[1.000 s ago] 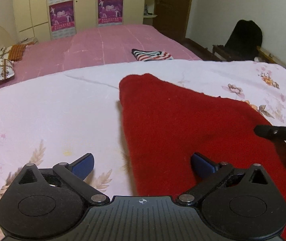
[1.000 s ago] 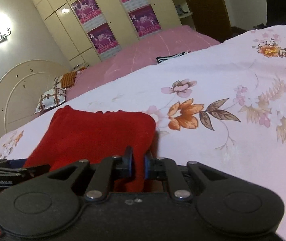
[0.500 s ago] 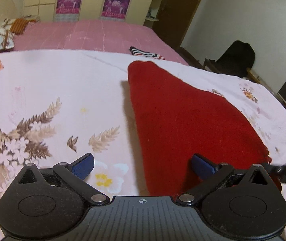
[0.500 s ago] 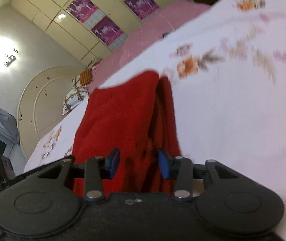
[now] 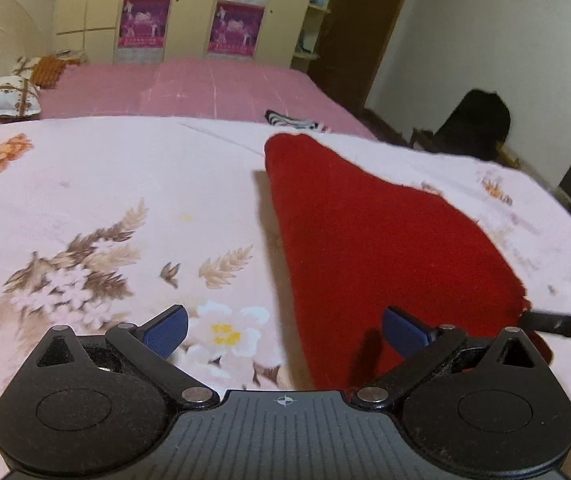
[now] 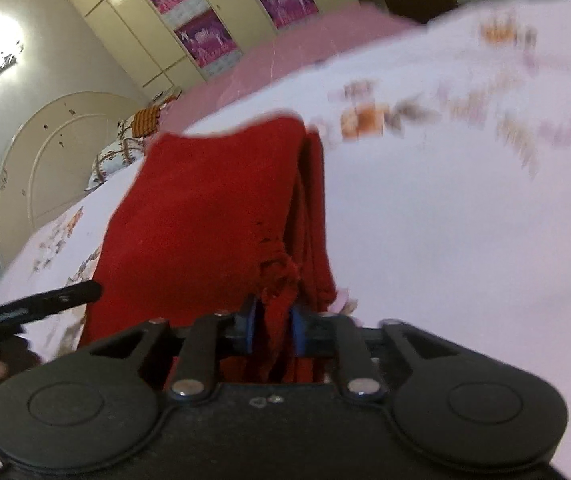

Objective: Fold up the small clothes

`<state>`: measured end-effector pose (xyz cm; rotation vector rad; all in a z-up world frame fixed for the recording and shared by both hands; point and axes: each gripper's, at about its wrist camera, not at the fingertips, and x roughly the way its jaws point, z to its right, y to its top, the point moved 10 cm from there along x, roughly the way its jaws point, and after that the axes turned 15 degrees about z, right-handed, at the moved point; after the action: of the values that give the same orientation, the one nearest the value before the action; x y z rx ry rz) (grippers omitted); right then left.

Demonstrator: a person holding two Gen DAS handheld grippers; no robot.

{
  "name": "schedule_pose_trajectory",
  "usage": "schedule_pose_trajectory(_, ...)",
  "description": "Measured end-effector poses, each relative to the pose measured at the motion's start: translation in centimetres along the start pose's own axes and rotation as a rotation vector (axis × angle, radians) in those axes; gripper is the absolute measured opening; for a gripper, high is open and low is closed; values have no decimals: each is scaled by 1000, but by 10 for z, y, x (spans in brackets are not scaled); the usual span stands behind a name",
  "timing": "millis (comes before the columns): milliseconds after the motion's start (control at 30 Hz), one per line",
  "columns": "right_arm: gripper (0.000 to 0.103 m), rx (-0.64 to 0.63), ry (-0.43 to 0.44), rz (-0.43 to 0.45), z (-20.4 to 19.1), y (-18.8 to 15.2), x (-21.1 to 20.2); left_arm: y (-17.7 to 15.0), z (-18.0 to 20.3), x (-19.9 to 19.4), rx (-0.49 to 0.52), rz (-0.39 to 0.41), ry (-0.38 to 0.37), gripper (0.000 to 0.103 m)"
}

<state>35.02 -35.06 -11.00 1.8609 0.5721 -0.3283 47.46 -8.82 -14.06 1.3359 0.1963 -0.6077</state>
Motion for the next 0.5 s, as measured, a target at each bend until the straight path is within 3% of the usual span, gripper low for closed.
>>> schedule_pose_trajectory(33, 42, -37, 24, 31, -9, 5, -9, -3, 1, -3, -12, -7, -10, 103)
schedule_pose_trajectory(100, 39, -83, 85, 41, -29, 5, -17, -13, 4, -3, 5, -16, -7, 103)
schedule_pose_trajectory(233, 17, -253, 105, -2, -56, -18, -6, -36, 0, 4, 26, -67, 12, 103)
schedule_pose_trajectory(333, 8, -251, 38, -87, -34, -38, 10, -38, -5, 1, 38, -74, 12, 103)
schedule_pose_trajectory(400, 12, -185, 69, -57, -30, -26, 3, -22, -8, -1, 32, -40, 24, 103)
schedule_pose_trajectory(433, 19, -173, 85, -12, -32, -15, -1, -11, -7, 1, 31, -15, 19, 103)
schedule_pose_trajectory(500, 21, -160, 107, 73, -36, 10, -3, 11, -3, 15, 19, 10, 4, 103)
